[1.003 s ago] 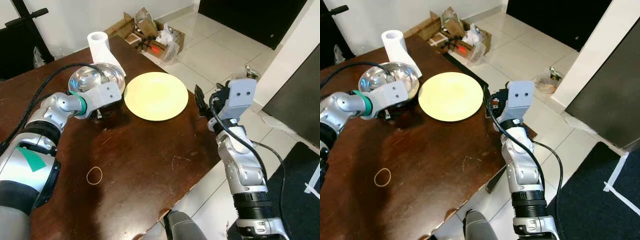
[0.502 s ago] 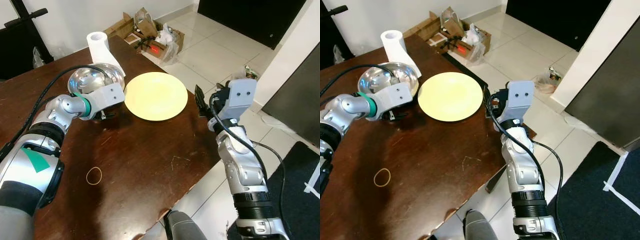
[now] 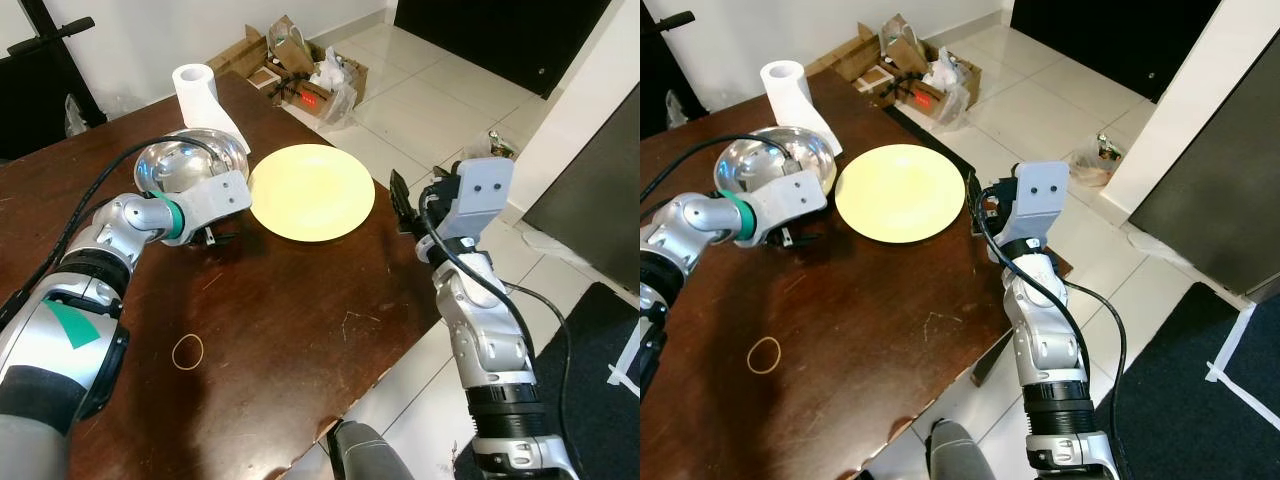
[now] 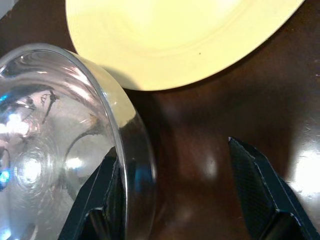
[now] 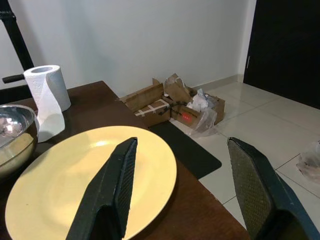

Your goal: Setting the table

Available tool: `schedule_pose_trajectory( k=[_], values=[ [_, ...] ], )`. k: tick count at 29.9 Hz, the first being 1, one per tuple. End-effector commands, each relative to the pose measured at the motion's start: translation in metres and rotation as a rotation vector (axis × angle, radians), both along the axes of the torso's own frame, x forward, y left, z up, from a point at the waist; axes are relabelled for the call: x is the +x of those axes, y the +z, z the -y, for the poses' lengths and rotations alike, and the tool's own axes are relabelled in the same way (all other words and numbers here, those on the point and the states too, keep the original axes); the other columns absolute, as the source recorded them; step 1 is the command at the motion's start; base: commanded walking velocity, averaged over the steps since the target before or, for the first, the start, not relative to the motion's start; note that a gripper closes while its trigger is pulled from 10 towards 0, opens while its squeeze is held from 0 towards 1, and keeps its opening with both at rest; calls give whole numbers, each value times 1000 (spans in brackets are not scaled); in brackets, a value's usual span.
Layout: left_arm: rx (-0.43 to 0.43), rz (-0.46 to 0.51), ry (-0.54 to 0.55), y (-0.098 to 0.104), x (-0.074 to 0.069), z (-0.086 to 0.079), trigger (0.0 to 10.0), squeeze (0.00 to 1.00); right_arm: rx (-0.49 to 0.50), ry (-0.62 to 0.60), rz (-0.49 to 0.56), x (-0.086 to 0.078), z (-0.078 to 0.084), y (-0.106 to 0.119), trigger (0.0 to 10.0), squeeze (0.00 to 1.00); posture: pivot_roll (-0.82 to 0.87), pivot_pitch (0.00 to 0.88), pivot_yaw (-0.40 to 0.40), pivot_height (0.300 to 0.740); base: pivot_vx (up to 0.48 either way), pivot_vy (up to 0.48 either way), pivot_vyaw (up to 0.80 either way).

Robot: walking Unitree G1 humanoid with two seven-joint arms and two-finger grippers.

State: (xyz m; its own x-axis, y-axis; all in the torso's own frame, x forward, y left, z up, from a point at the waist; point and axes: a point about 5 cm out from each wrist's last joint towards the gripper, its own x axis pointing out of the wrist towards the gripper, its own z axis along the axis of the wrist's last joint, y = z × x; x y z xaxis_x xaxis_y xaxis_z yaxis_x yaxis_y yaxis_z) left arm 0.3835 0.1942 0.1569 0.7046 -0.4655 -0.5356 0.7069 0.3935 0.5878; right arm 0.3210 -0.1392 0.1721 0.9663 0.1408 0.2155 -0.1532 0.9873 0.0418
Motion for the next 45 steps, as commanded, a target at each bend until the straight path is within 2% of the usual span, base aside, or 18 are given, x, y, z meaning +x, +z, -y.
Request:
schedule_pose_trajectory(
  k=[1, 2, 5, 6, 7, 8, 9, 12, 13, 15, 19, 22, 28, 30, 31, 33, 43, 45],
  values=[
    [-21, -54, -26, -8, -5, 0, 10000, 133, -2, -5, -10, -1, 1, -1, 10000, 0, -219, 12, 40, 740, 0, 0, 0],
    [-44, -81, -47, -9, -7, 1, 10000, 1000, -2, -5, -10, -1, 1, -1, 10000, 0, -218, 13, 39, 740, 0, 0, 0],
    [-90, -121, -102, -7, -10, 3, 10000, 1000, -3, -5, -9, -1, 1, -1, 10000, 0, -218, 13, 41, 740, 0, 0, 0],
    [-111, -136, -148, -4, -11, 5, 10000, 596, -3, -5, -8, -1, 1, 0, 10000, 0, -218, 13, 42, 740, 0, 0, 0],
    [-111, -136, -148, -4, -11, 5, 10000, 596, -3, -5, -8, -1, 1, 0, 10000, 0, -218, 13, 42, 740, 0, 0, 0],
    [-133, -148, -194, -1, -13, 6, 10000, 0, -3, -5, -8, -1, 1, -1, 10000, 0, -218, 12, 45, 740, 0, 0, 0],
    [-133, -148, -194, -1, -13, 6, 10000, 0, -3, -5, -8, -1, 1, -1, 10000, 0, -218, 12, 45, 740, 0, 0, 0],
    [-164, -161, -357, 10, -25, 12, 10000, 0, -2, -9, -10, -2, 2, -2, 10000, 0, -214, 12, 51, 740, 0, 0, 0],
    [-160, -157, -428, 12, -36, 16, 10000, 0, -1, -10, -11, -2, 2, -2, 10000, 0, -211, 10, 60, 740, 0, 0, 0],
    [-160, -157, -428, 12, -36, 16, 10000, 0, -1, -10, -11, -2, 2, -2, 10000, 0, -211, 10, 60, 740, 0, 0, 0],
    [-37, -111, -587, -6, -85, 27, 10000, 0, 3, -10, -10, -2, 0, -3, 10000, 0, -208, 8, 63, 740, 0, 0, 0],
    [-17, -91, -585, -6, -88, 25, 10000, 0, 2, -8, -9, -2, 0, -3, 10000, 0, -207, 6, 62, 740, 0, 0, 0],
    [-13, 26, -495, 27, -79, 9, 10000, 0, 0, -5, -6, -1, 0, -2, 10000, 0, -206, 1, 63, 740, 0, 0, 0],
    [-45, 130, -414, 62, -73, -3, 10000, 0, 1, -3, -7, -1, 0, -2, 10000, 0, -193, 0, 57, 740, 0, 0, 0],
    [-45, 130, -414, 62, -73, -3, 10000, 0, 1, -3, -7, -1, 0, -2, 10000, 0, -193, 0, 57, 740, 0, 0, 0],
    [-101, 225, -323, 88, -67, -9, 10000, 0, 1, 6, -10, -2, -3, -3, 10000, 0, -193, 0, 57, 740, 0, 0, 0],
    [-133, 256, -292, 94, -66, -10, 10000, 0, 2, 9, -10, -1, -4, -3, 10000, 0, -195, 0, 58, 740, 0, 0, 0],
    [-467, 315, 153, 86, -31, -22, 10000, 0, 3, 8, -16, -2, -5, -6, 10000, 0, -191, 4, 57, 740, 0, 0, 0]
  ],
)
